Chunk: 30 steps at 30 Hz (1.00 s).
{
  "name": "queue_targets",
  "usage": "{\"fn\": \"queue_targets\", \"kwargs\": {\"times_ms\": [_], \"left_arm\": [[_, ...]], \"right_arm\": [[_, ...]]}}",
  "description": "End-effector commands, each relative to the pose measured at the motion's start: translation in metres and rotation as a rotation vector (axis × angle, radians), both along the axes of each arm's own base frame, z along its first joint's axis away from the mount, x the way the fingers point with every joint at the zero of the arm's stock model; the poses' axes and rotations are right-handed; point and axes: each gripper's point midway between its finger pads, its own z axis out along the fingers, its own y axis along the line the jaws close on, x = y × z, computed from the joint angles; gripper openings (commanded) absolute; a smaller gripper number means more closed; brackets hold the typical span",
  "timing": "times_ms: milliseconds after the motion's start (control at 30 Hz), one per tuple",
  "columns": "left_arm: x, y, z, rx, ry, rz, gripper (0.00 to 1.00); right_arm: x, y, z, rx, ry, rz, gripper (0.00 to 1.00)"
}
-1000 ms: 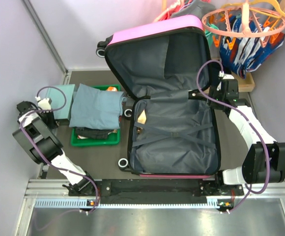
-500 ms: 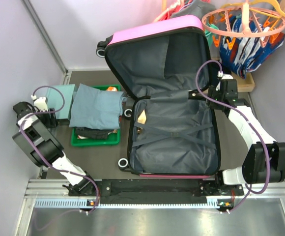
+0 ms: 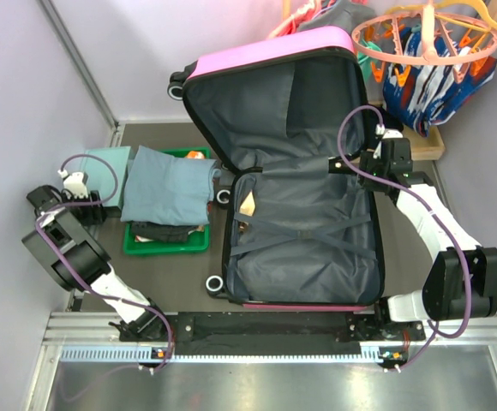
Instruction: Open, take out, and arrange the luggage
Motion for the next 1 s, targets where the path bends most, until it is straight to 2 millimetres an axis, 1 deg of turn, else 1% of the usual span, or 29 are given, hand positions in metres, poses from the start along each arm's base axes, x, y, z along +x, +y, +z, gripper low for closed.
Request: {"fn": "queue_targets", "kwargs": {"times_ms": [0,33,100,133,167,233,333,400,500,600,633,700,733,767,833,867,900,933,967], "left_arm": [[0.02,0.006,0.022,0.015,-0.124,-0.029,0.6],[0.02,0.006,0.022,0.015,-0.124,-0.029,0.57],[0.02,0.006,0.022,0.014,-0.119,-0.03,0.45],[0.02,0.006,0.021,0.013,-0.114,-0.033,0.42],[0.019,0.006,0.019,0.016,-0.107,-0.039,0.35],[0.017,0.005,0.017,0.019,-0.095,-0.04,0.29],[0.013,0.005,0.015,0.037,-0.083,-0.051,0.23],[0.011,0.007,0.014,0.047,-0.075,-0.044,0.16],[0.001,0.003,0.009,0.044,-0.023,-0.047,0.05],[-0.021,0.001,0.005,0.05,0.039,-0.048,0.0],[-0.036,-0.002,0.002,0.06,0.08,-0.059,0.0],[-0.054,-0.005,-0.001,0.066,0.13,-0.073,0.0],[-0.07,-0.001,-0.003,0.099,0.172,-0.077,0.0],[-0.085,-0.008,-0.006,0.075,0.215,-0.087,0.0],[-0.109,-0.008,-0.008,0.084,0.256,-0.11,0.0],[-0.123,-0.018,-0.01,0.047,0.292,-0.124,0.0],[-0.131,-0.02,-0.01,0.042,0.304,-0.132,0.0],[-0.142,-0.017,-0.008,0.053,0.308,-0.136,0.0],[-0.148,-0.021,-0.006,0.041,0.311,-0.141,0.0]], "right_arm": [[0.007,0.003,0.029,-0.011,-0.078,0.009,0.53],[0.007,0.003,0.029,-0.01,-0.078,0.008,0.53],[0.006,0.003,0.028,-0.012,-0.075,0.008,0.53],[0.006,0.003,0.028,-0.015,-0.073,0.009,0.53],[0.006,0.003,0.028,-0.015,-0.075,0.008,0.53],[0.005,0.003,0.028,-0.016,-0.075,0.007,0.53],[0.006,0.003,0.03,-0.014,-0.081,0.007,0.53],[0.006,0.003,0.03,-0.014,-0.081,0.009,0.53],[0.005,0.003,0.028,-0.014,-0.076,0.009,0.53],[0.005,0.003,0.03,-0.014,-0.083,0.009,0.53],[0.005,0.003,0.03,-0.014,-0.081,0.011,0.53],[0.005,0.002,0.031,-0.015,-0.084,0.008,0.53],[0.005,0.003,0.031,-0.015,-0.086,0.011,0.53],[0.005,0.003,0.031,-0.013,-0.085,0.013,0.53],[0.006,0.005,0.031,-0.01,-0.088,0.018,0.53],[0.006,0.005,0.03,-0.01,-0.087,0.018,0.53],[0.007,0.004,0.031,-0.009,-0.09,0.018,0.53],[0.007,0.006,0.03,-0.005,-0.086,0.024,0.53],[0.007,0.006,0.031,-0.004,-0.091,0.025,0.53]]}}
